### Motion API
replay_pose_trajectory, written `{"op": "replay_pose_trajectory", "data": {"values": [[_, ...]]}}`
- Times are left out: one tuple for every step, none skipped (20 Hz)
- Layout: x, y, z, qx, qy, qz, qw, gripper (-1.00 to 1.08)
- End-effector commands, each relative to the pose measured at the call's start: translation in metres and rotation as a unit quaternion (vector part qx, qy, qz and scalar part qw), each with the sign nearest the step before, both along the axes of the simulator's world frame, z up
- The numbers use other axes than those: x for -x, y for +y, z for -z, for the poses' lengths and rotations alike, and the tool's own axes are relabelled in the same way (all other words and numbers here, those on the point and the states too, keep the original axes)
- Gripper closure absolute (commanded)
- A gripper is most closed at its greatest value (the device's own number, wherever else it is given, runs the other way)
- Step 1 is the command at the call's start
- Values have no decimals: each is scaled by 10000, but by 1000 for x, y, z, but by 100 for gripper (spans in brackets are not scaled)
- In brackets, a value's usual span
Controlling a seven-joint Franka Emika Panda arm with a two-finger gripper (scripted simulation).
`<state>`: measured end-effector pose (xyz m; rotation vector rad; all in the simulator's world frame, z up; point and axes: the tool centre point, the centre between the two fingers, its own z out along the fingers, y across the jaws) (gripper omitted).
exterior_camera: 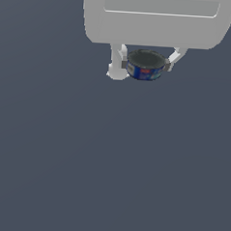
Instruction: Pick up the object and move it to a goal position.
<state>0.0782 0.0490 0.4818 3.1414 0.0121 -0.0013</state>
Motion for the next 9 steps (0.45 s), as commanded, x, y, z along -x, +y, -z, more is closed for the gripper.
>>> {"op": "replay_pose_trajectory", "data": {"values": [[-1,0,-4,0,-4,0,10000,108],[-1,0,-4,0,-4,0,10000,108],[-1,1,-5,0,-4,0,10000,108],[-1,1,-5,0,-4,0,10000,108],[-2,1,-6,0,-4,0,10000,108],[-2,1,-6,0,-4,0,10000,108],[-2,1,-6,0,-4,0,10000,108],[-2,1,-6,0,-4,0,10000,108],[-2,1,-7,0,-4,0,10000,108]]}}
